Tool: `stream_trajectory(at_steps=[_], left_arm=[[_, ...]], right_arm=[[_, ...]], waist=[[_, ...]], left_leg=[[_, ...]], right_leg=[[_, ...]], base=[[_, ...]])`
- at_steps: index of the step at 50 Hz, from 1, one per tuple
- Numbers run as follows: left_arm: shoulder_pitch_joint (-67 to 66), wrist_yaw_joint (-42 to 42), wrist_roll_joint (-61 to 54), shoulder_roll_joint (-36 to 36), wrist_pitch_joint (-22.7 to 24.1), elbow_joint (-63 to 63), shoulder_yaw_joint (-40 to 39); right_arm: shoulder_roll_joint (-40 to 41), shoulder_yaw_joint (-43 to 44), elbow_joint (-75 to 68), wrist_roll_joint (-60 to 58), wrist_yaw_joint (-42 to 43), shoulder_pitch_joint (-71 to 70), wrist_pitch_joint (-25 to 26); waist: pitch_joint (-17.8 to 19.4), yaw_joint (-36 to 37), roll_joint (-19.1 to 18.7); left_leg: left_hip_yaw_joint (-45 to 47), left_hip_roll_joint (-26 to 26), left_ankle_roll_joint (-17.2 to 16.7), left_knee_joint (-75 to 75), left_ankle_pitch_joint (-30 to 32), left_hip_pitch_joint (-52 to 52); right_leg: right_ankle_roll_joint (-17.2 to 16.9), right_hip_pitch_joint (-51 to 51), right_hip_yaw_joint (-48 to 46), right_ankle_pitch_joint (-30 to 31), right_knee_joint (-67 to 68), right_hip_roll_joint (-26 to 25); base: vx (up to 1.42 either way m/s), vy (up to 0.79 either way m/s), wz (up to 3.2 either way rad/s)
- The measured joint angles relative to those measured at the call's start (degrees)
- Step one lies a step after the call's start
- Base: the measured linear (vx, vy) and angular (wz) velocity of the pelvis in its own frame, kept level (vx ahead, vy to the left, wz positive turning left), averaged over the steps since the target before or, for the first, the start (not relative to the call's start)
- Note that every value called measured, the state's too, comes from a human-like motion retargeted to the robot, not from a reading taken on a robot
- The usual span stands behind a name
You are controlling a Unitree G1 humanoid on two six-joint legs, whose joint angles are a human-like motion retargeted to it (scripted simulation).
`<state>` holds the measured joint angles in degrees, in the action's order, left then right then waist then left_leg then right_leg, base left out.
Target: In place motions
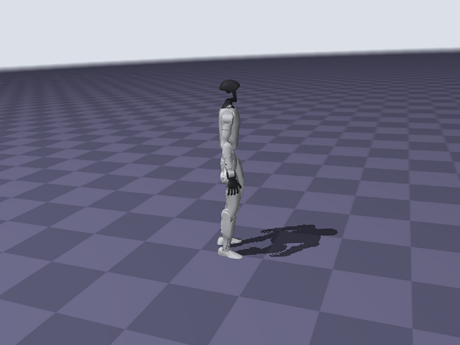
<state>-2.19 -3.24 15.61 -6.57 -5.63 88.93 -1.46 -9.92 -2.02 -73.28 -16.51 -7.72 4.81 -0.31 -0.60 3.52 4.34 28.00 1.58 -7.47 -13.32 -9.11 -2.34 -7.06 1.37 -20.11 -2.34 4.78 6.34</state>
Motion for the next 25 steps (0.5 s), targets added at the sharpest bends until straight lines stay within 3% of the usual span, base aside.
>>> stream_trajectory(at_steps=[5, 8, 10, 14, 18, 22, 25], left_arm=[[0.33, -0.61, -0.06, -0.15, 0.32, -0.09, 1.02], [0.27, -0.55, 0.10, -0.03, 0.32, -0.13, 0.83], [0.01, -0.55, -0.01, 0.02, 0.43, -0.30, 0.61], [-0.09, -1.51, -0.39, -0.68, 0.65, -0.71, -0.77], [0.80, -1.94, -0.09, -2.78, 0.42, -1.08, -4.00], [1.84, 0.13, -0.36, -5.11, -0.64, -0.39, -5.92], [1.14, 1.92, -1.59, -5.15, -0.90, -0.20, -7.04]], right_arm=[[-0.68, -0.59, 3.25, -1.01, 0.15, 0.47, -0.54], [-0.87, -0.37, 3.29, -0.51, -0.08, 0.42, -0.55], [-1.05, 0.12, 2.88, -0.29, -0.58, 0.22, -0.40], [-1.53, -0.29, 1.61, 0.44, -0.37, -1.51, 0.23], [-1.47, -1.39, -0.46, 2.94, 1.75, -4.29, 0.28], [-2.03, 0.10, -4.40, 5.30, 2.04, -5.14, 0.49], [-3.65, 1.82, -7.57, 4.22, 2.32, -4.32, 1.47]], waist=[[1.20, 0.58, -0.23], [2.09, 3.47, -1.00], [2.16, 3.98, -1.53], [2.46, -3.27, -1.63], [4.56, -9.64, -1.79], [6.35, -11.02, -2.47], [5.19, -9.13, -3.21]], left_leg=[[-14.48, 3.91, 2.36, -3.93, -0.70, -2.42], [-29.81, 9.04, 3.10, -2.40, 0.06, -2.45], [-33.15, 9.69, 3.48, -1.00, -0.45, -1.66], [-17.52, 7.20, 10.73, 4.06, -5.53, 1.33], [-8.06, 5.21, 10.91, 7.49, -6.36, 2.88], [1.09, 3.07, 10.43, 10.05, -7.29, 5.13], [10.29, 1.78, 9.10, 11.72, -8.20, 6.78]], right_leg=[[0.08, 2.89, 9.72, 2.33, 1.58, 0.07], [0.71, 5.20, 19.68, 4.55, 2.49, -2.77], [0.86, 6.63, 24.05, 6.29, 2.54, -4.38], [1.81, 9.01, 28.23, 10.52, 1.41, -6.21], [5.53, 11.71, 29.36, 10.82, 1.33, -9.01], [12.44, 11.91, 11.12, 5.26, 1.15, -5.66], [14.18, 11.06, -3.01, 0.78, 1.15, -3.53]], base=[[-0.07, 0.03, -1.75], [-0.09, 0.07, -3.05], [-0.12, 0.06, -2.81], [-0.29, 0.02, -1.88], [-0.45, 0.00, -2.43], [-0.38, -0.05, -2.69], [-0.15, -0.07, -3.18]])
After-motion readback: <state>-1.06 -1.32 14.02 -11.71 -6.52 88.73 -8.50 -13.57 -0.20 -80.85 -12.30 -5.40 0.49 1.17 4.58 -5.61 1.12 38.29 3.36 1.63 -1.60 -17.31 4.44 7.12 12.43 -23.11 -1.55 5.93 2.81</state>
